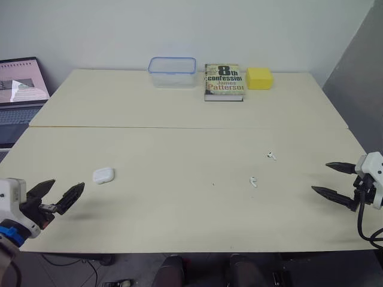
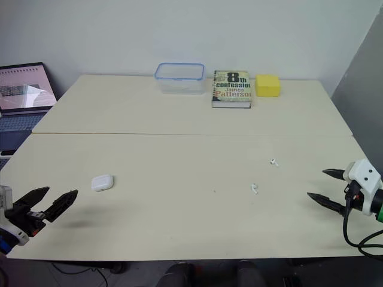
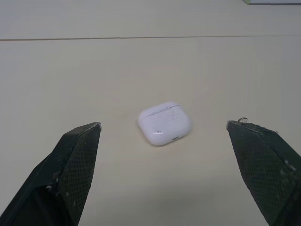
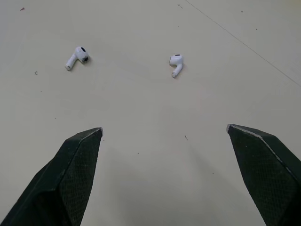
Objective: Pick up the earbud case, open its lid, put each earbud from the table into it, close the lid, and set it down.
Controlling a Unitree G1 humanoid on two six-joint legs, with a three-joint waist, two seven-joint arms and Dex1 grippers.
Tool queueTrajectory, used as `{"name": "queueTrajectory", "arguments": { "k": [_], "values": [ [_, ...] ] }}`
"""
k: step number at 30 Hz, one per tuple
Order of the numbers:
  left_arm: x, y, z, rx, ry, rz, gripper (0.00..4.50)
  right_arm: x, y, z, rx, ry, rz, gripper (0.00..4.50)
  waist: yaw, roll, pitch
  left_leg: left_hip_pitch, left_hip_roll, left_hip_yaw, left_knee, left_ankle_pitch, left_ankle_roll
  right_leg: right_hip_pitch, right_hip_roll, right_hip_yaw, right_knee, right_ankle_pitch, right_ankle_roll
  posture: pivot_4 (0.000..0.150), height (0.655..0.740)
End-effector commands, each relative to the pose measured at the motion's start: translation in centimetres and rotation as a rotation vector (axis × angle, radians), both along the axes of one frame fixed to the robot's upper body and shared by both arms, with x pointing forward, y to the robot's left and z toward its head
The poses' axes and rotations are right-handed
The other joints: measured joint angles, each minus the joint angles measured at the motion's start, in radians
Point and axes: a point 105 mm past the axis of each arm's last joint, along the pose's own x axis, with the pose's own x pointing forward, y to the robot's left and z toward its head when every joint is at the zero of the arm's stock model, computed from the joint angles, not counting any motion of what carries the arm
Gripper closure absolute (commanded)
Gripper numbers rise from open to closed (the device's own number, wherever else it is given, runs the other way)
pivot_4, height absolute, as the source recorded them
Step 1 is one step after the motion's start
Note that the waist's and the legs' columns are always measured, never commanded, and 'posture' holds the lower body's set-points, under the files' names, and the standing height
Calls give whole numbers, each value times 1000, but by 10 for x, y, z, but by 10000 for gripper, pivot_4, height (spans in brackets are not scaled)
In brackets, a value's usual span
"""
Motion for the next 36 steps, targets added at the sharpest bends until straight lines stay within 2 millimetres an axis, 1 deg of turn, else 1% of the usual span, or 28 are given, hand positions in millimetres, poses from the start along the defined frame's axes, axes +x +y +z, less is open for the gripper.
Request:
{"name": "queueTrajectory", "arguments": {
  "k": [1,2,5,8,9,10,12,14,15,18,23,25,31,36],
  "values": [
    [1,-7,10,11,-54,41,0,2,16,19,1,-48,75,654,0,0,0,0,0,0,0,0,0,0,0,0,0,0,0,1500,7400],
    [2,-10,10,14,-64,50,0,2,21,21,8,-48,90,654,0,0,0,0,0,0,0,0,0,0,0,0,0,0,0,1500,7400],
    [5,-28,5,-38,-80,96,0,1,52,34,45,-54,199,654,1,0,0,0,0,-1,1,0,0,1,0,0,1,0,1,1500,7400],
    [7,-44,-8,-89,-51,127,0,0,81,48,76,-63,300,654,3,0,0,1,0,-1,2,0,0,1,0,1,2,1,2,1500,7400],
    [7,-47,-11,-104,-44,135,0,-1,88,51,81,-65,321,654,5,0,0,1,0,-1,3,0,0,1,0,1,2,1,2,1500,7400],
    [8,-49,-15,-109,-29,146,0,-1,95,55,88,-68,347,654,8,-1,0,1,0,-1,3,0,0,1,0,0,2,1,2,1500,7400],
    [13,-46,-21,-121,-13,198,0,-2,110,62,100,-76,406,654,12,-1,0,0,-1,-1,3,0,0,1,1,-1,1,1,2,1500,7400],
    [19,-41,-29,-115,9,256,0,-2,122,68,103,-84,458,654,15,-1,0,0,-1,-1,3,0,0,1,1,-1,1,1,2,1500,7400],
    [22,-42,-32,-99,20,255,0,-1,127,70,104,-86,477,654,15,-1,0,0,-1,-1,3,0,0,1,1,-2,2,1,2,1500,7400],
    [31,-41,-38,-81,43,259,0,1,135,75,102,-90,523,654,15,-1,0,0,-2,0,3,0,0,1,2,-2,1,1,2,1500,7400],
    [43,-27,-50,-68,94,281,0,1,141,77,93,-79,570,654,15,-1,0,-1,-2,0,2,0,0,1,2,-2,0,1,2,1500,7400],
    [50,-29,-54,-80,108,272,0,0,143,77,92,-73,590,654,15,-1,0,-1,-2,0,2,0,0,0,2,-2,0,1,2,1500,7400],
    [67,-46,-65,-129,129,210,0,-1,154,80,75,-69,659,654,15,-1,0,-1,-2,0,2,0,0,0,2,-2,0,2,2,1500,7400],
    [77,-49,-70,-128,128,233,0,2,158,82,73,-69,684,654,17,0,0,-1,-2,-1,2,0,0,0,2,-2,1,2,2,1500,7400]
  ]
}}
